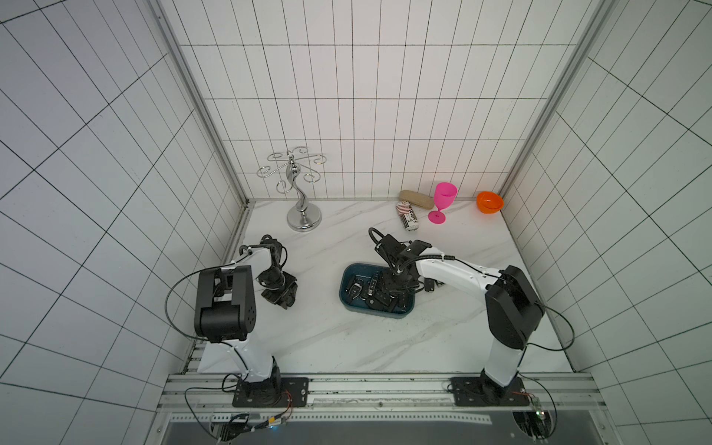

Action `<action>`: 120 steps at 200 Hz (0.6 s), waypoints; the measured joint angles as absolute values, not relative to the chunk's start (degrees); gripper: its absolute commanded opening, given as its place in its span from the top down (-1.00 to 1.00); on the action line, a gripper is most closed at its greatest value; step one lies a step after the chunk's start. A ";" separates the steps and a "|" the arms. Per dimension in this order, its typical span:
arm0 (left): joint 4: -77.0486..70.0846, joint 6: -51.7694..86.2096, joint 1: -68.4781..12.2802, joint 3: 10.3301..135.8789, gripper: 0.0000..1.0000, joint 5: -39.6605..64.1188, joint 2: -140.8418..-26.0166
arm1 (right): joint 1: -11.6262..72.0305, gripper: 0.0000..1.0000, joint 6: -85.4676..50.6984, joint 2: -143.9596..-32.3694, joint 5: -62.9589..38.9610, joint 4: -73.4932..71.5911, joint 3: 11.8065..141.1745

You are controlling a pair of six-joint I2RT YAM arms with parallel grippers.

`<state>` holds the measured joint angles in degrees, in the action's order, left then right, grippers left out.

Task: Place the car key into the storage box
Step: Pick up the car key from the center of the board.

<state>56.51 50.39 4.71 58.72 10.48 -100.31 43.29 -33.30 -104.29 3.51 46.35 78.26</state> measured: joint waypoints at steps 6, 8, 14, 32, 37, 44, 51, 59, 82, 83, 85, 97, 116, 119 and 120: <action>56.31 50.17 4.67 58.50 0.32 10.52 -100.12 | 43.29 0.36 -33.28 -104.29 3.42 46.33 78.26; 56.25 50.13 4.67 58.43 0.32 10.48 -100.07 | 43.29 0.36 -33.28 -104.31 3.40 46.30 78.26; 56.03 50.06 4.67 58.24 0.45 10.50 -99.88 | 43.29 0.36 -33.28 -104.36 3.22 46.24 78.26; 55.53 49.67 4.67 57.74 0.62 10.55 -99.39 | 43.29 0.36 -33.28 -104.97 2.79 45.98 78.26; 55.44 49.47 4.67 57.63 0.64 10.59 -99.29 | 43.29 0.35 -33.28 -105.25 2.70 45.91 78.26; 55.29 49.19 4.67 57.47 0.64 10.61 -99.09 | 43.29 0.35 -33.30 -105.75 2.57 45.89 78.26; 55.16 48.88 4.58 57.32 0.64 10.55 -98.87 | 43.29 0.35 -33.28 -106.32 2.50 45.87 78.26; 55.05 48.45 4.29 57.17 0.63 10.39 -98.61 | 43.29 0.35 -33.28 -107.00 2.39 45.84 78.26; 55.02 46.83 1.34 57.23 0.63 7.94 -97.97 | 43.29 0.31 -33.26 -108.40 2.11 45.76 78.28; 54.96 46.78 1.21 57.23 0.63 7.88 -97.97 | 43.29 0.31 -33.23 -108.44 2.11 45.76 78.28; 54.85 46.61 0.82 57.25 0.63 7.68 -97.95 | 43.29 0.30 -33.26 -108.57 2.09 45.74 78.28; 54.50 45.69 -2.22 57.89 0.63 6.59 -97.76 | 43.29 0.27 -33.19 -109.21 1.72 45.76 78.35; 55.44 44.16 -8.14 60.97 0.63 4.58 -97.25 | 43.29 0.13 -33.08 -110.19 1.08 45.84 78.65; 55.81 43.90 -9.23 61.91 0.63 4.16 -97.14 | 43.29 0.08 -33.06 -110.21 0.99 45.91 78.78; 55.88 43.86 -9.45 62.08 0.63 4.03 -97.10 | 43.29 0.07 -33.06 -110.24 0.91 45.95 78.85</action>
